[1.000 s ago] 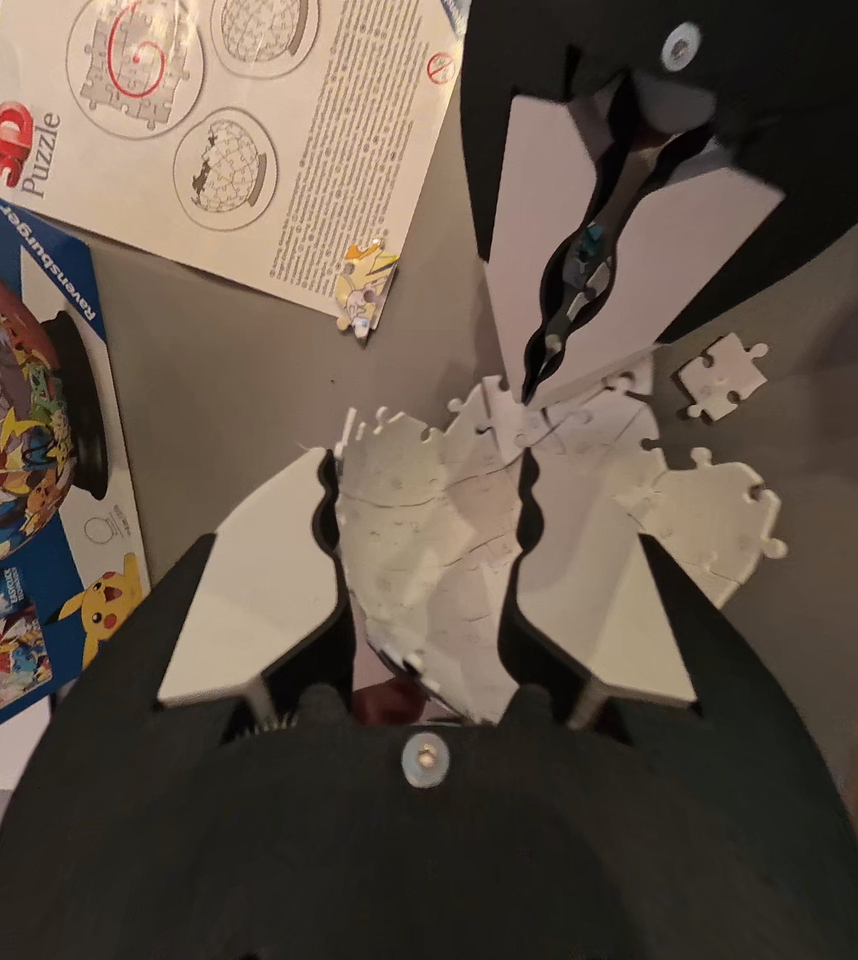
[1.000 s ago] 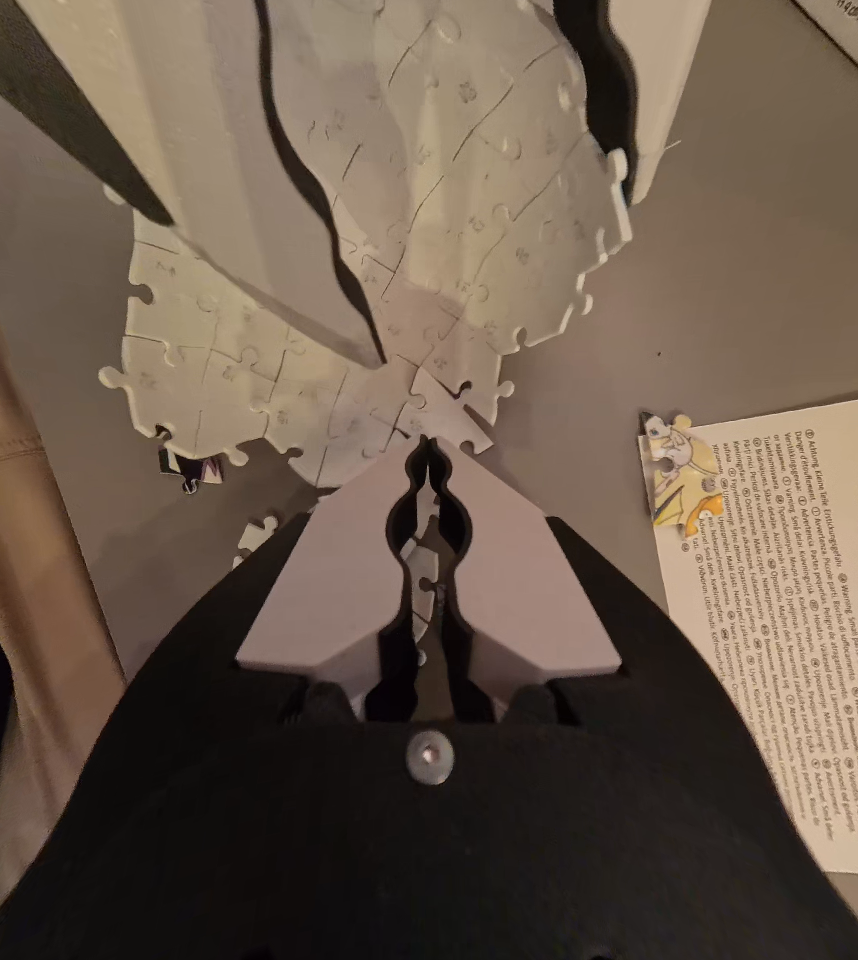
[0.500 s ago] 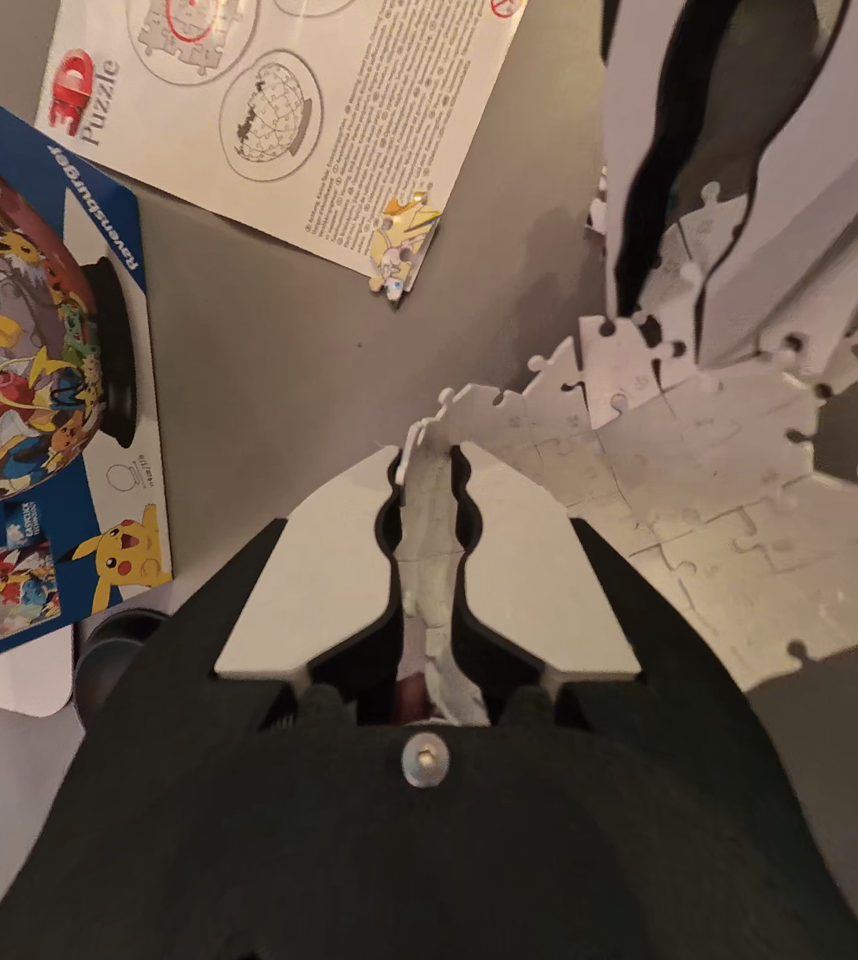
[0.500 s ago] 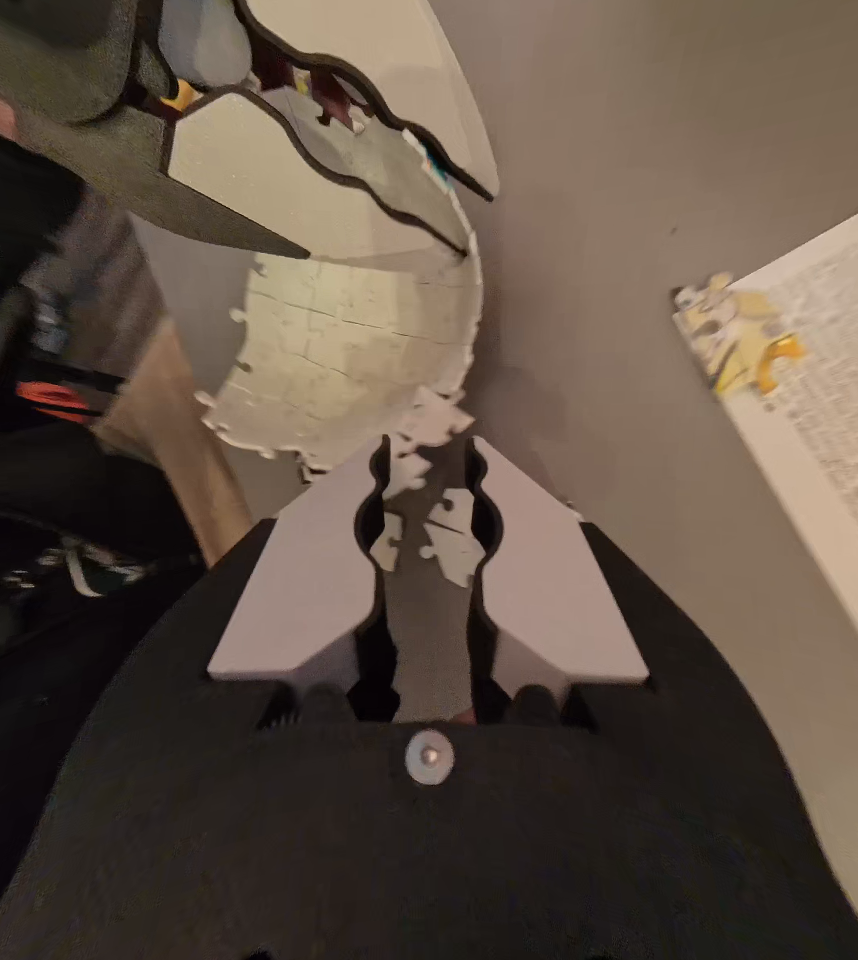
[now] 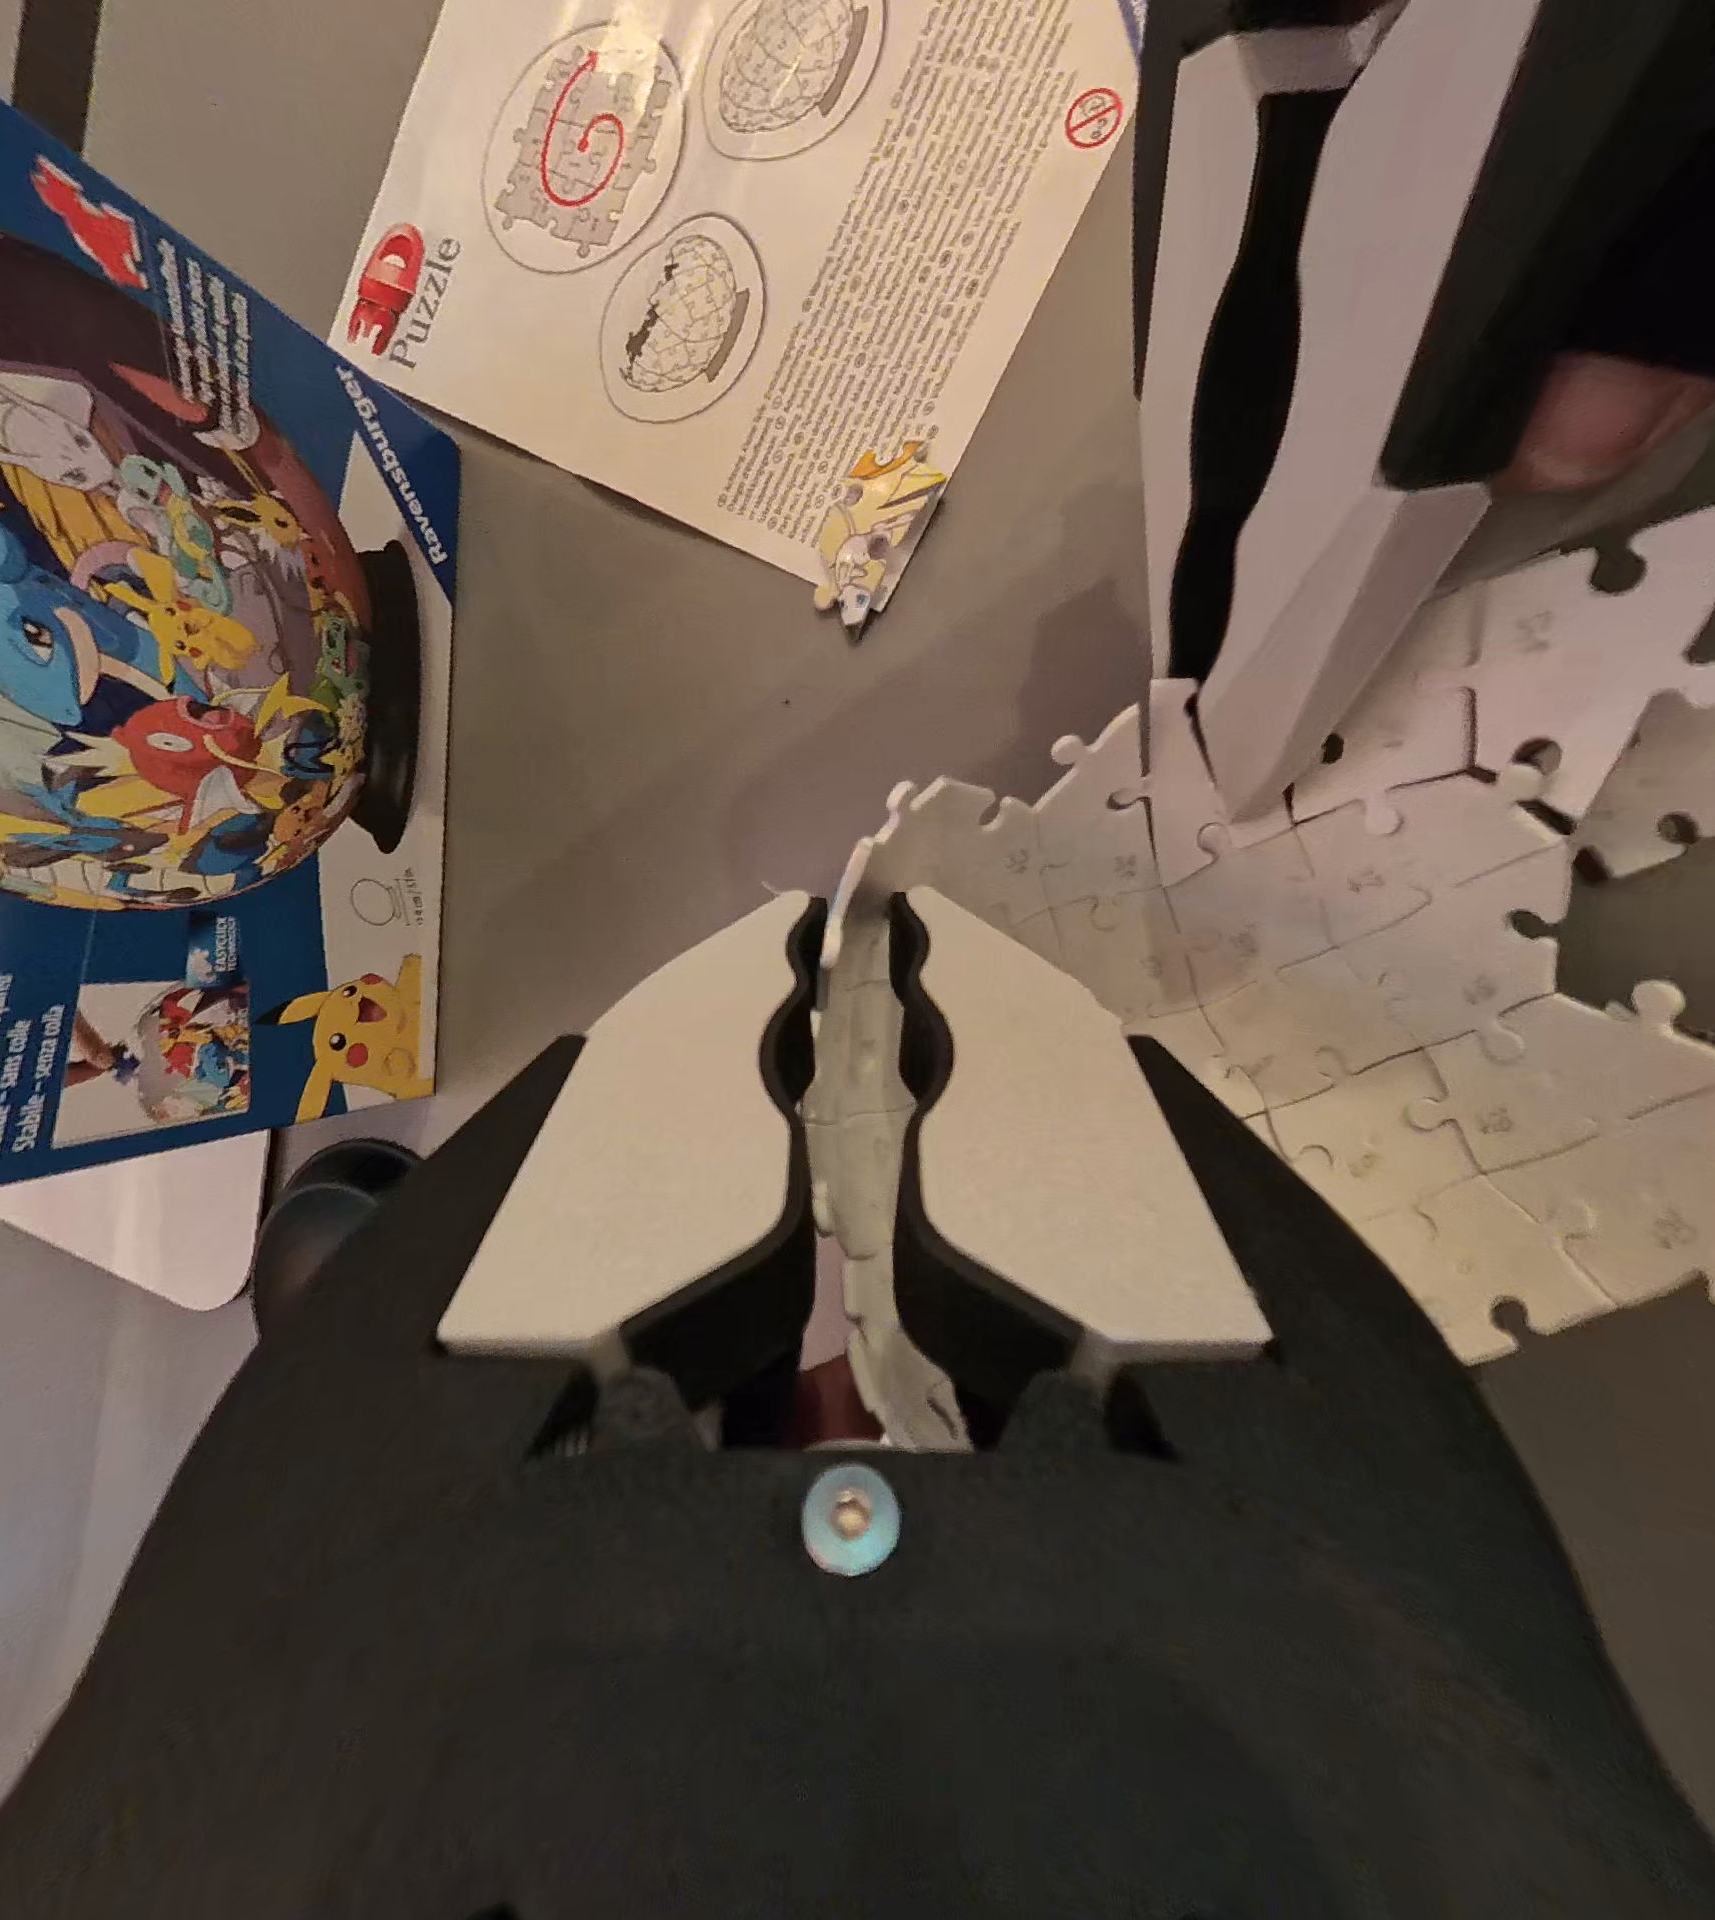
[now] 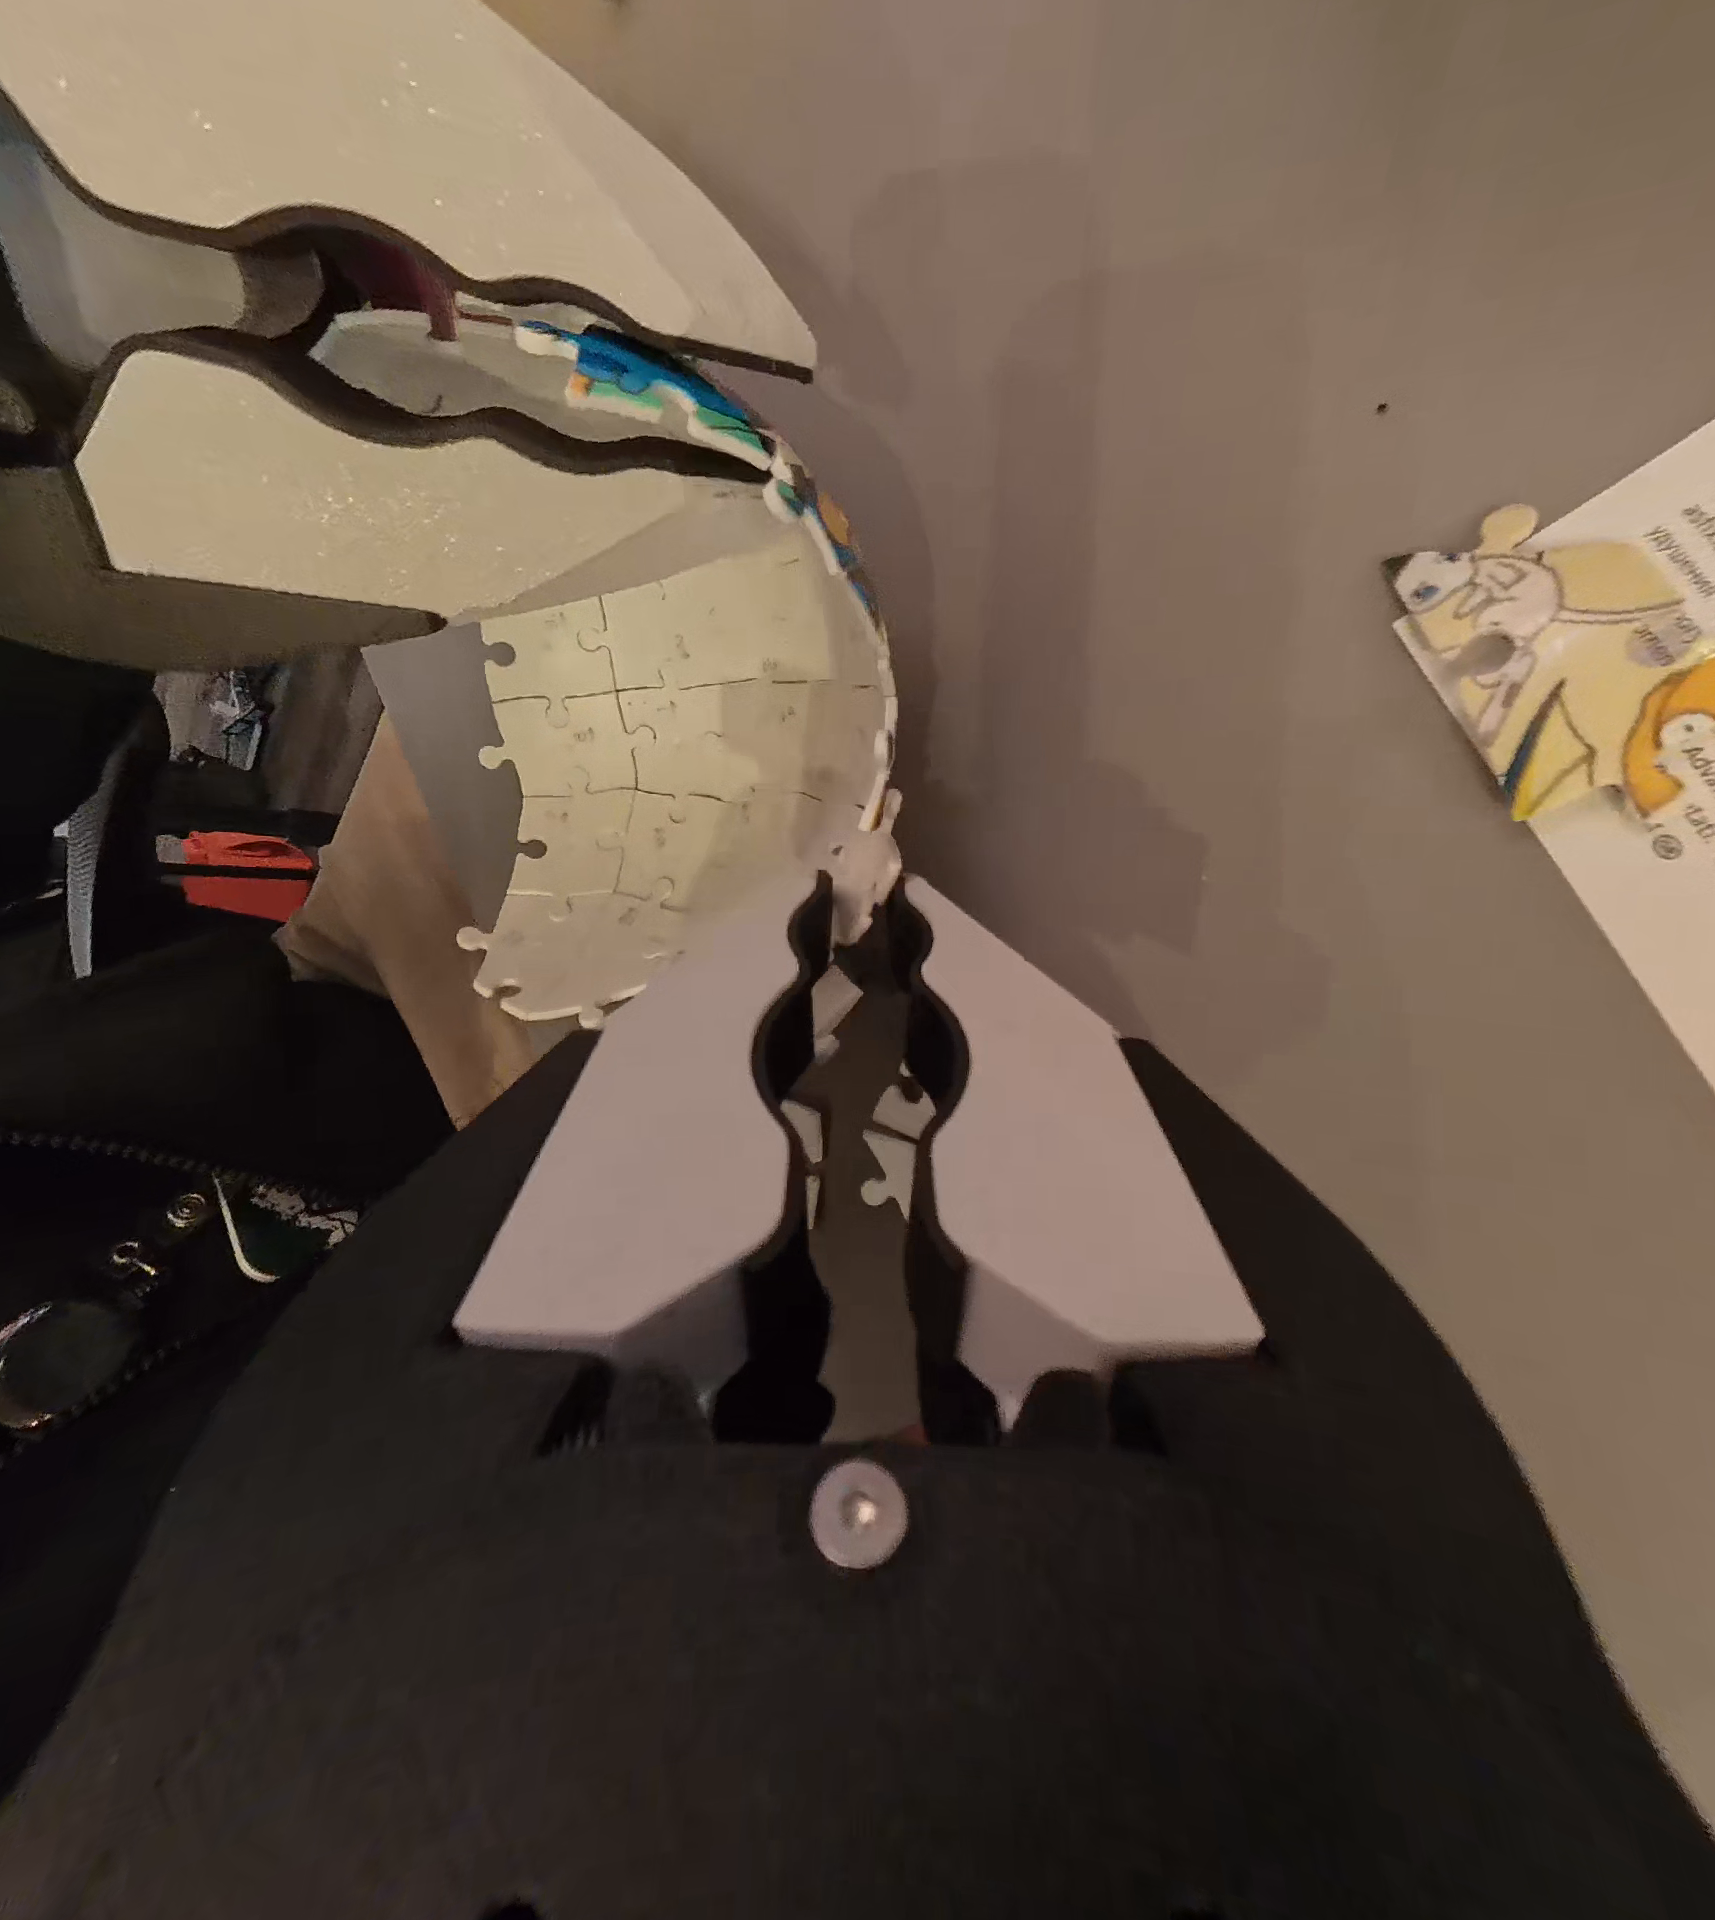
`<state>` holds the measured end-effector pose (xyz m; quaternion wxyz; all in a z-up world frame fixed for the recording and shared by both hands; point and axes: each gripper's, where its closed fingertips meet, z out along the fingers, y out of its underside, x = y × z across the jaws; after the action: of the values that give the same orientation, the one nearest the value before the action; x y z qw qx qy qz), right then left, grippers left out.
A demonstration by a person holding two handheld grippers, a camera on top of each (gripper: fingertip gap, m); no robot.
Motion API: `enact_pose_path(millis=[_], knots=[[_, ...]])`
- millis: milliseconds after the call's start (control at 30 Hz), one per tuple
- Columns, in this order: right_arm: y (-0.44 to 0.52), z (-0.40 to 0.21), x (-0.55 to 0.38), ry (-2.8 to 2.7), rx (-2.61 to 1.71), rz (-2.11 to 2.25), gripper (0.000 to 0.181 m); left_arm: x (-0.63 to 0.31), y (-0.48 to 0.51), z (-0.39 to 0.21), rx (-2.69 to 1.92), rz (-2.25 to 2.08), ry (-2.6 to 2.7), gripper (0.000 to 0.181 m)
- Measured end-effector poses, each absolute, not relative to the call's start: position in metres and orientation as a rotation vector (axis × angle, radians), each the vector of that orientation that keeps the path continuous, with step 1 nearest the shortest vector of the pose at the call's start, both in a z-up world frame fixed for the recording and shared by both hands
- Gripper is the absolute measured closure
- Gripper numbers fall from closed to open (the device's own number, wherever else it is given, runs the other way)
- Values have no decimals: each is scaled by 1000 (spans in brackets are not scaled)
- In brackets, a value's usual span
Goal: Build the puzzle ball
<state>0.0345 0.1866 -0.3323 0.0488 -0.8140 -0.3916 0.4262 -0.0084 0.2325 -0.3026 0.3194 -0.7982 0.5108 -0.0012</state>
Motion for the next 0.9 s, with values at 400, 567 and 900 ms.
enact_pose_path(millis=[400,567,900], knots=[[189,-329,27,-1290,-2430,1118,176,-14,232,-296,-2094,22,1241,172],[194,-330,23,-1253,-2438,1122,174,-15,232,-295,-2091,42,1232,172],[198,-330,20,-1270,-2451,1075,179,-14,232,-292,-2074,96,1230,173]])
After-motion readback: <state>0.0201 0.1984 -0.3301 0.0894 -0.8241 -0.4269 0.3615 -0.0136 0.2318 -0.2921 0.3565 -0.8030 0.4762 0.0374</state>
